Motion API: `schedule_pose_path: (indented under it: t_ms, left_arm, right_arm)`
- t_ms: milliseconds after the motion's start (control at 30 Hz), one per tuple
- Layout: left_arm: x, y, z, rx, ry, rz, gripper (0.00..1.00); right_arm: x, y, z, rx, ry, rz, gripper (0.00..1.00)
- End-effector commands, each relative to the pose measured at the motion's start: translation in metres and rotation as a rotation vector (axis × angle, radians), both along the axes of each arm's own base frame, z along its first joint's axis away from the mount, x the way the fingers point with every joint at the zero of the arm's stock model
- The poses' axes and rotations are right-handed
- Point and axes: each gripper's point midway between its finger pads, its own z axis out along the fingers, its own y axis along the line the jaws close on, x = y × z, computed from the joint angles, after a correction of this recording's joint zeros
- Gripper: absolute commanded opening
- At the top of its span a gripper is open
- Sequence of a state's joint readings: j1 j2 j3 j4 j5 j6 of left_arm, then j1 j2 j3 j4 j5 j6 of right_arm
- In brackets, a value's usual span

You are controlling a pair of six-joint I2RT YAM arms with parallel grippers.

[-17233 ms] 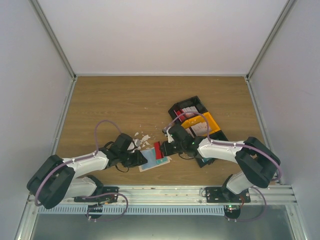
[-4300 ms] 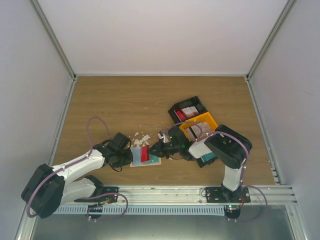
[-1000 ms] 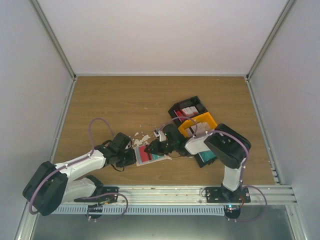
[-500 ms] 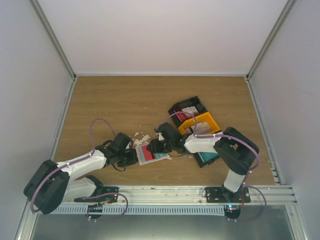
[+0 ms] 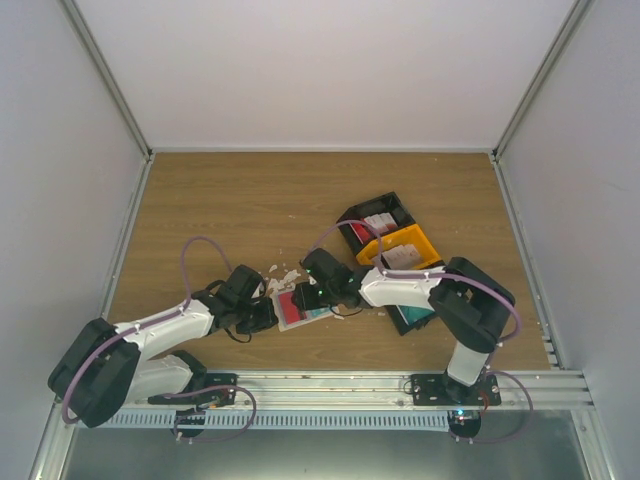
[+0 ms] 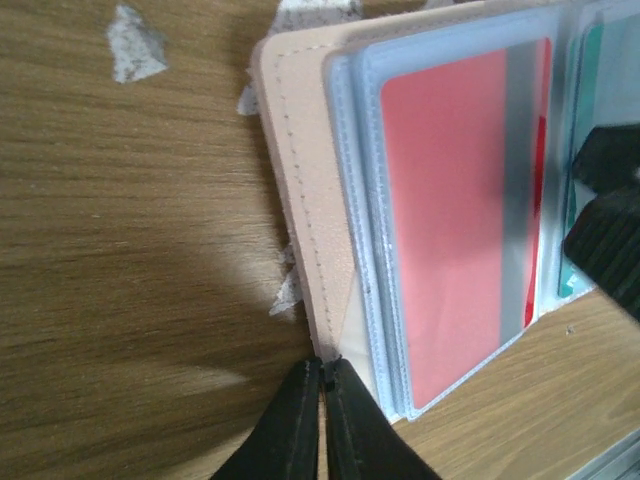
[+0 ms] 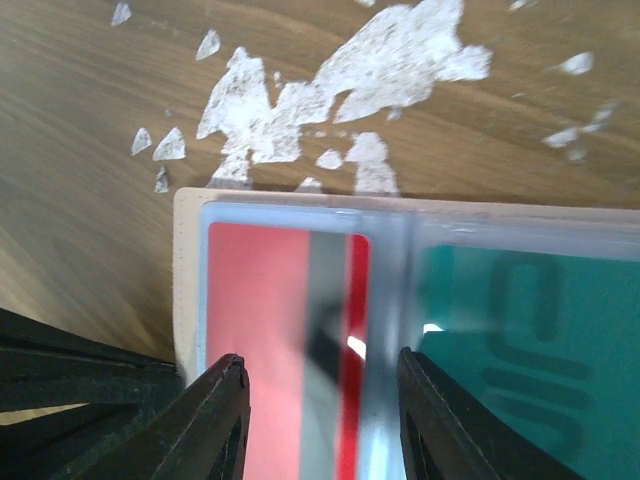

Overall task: Put the credit cards into the card holder
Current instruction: Insert the credit card into the card holder, then close the card holder at the center of the board.

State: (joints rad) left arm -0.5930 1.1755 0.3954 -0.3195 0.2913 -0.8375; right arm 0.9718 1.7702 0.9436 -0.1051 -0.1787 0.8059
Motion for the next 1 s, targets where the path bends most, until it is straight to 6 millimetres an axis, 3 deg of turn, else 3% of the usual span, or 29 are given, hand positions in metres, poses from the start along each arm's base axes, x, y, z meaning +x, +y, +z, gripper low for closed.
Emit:
schedule_pose_path:
  t_ms: [0,133,267,400,700,967]
  left_arm:
    - [-0.012,0.013,-0.010,0.063,0.028,-0.001,0.10]
    - [-0.004,0.010,0.008,0.027,-0.025,0.013,0.24]
    - [-0.001,0.011,0.020,-0.001,-0.066,0.044,0.44]
    - [-0.003,0.005,0.021,-0.067,-0.063,0.054,0.59]
    - [-0.006,-0.006,0.006,-0.143,-0.007,0.059,0.62]
    - [-0.002,-0.007,-0.007,-0.160,0.012,0.071,0.62]
  right_arm:
    - [0.021,-0.021,0.029,-0.066,-0.152,-0.065,0.43]
    - [0.038,-0.057,0.046,-0.133,-0.247,-0.152,0.49]
    - [0.039,-0.085,0.037,-0.188,-0.246,-0.167,0.50]
    - [0.028,-0.093,0.020,-0.211,-0.206,-0.113,0.51]
    - [-0.004,-0.077,-0.011,-0.095,-0.057,0.027,0.51]
    - [-0.001,-0.096,-0.033,-0.112,-0.006,-0.037,0.48]
